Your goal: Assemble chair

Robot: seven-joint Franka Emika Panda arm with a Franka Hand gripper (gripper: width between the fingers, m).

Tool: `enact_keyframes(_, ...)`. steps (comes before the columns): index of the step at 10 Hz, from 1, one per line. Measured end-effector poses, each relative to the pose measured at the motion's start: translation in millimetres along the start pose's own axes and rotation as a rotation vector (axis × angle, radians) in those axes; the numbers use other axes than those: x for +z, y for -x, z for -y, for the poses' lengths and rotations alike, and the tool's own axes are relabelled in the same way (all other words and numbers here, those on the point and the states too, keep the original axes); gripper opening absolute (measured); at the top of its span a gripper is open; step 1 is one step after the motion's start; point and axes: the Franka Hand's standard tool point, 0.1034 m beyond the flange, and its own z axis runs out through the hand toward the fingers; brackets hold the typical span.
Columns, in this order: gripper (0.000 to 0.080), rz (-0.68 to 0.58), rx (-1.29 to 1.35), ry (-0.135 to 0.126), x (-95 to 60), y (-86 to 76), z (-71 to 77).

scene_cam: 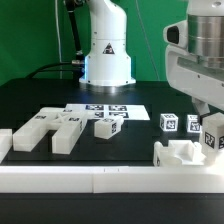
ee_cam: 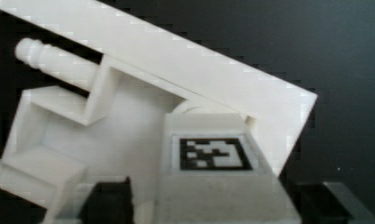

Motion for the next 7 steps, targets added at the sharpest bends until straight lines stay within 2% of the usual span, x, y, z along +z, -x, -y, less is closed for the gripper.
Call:
enact_keyframes(1, 0.0475, 0.001, -0.029, -0.002, -0.8, -0.1, 0.3)
enact_keyframes(2, 0.0615, 0.0, -0.113, 0.0, -0.1, 0.7, 0.2)
enact_keyframes(4, 0.0648, 0.0, -0.303, 0.002, 0.9, 3.1, 0.5)
enact_keyframes(7, 0.0648, -0.004, -0.569, -0.005, 0.8, 4.2, 2.4)
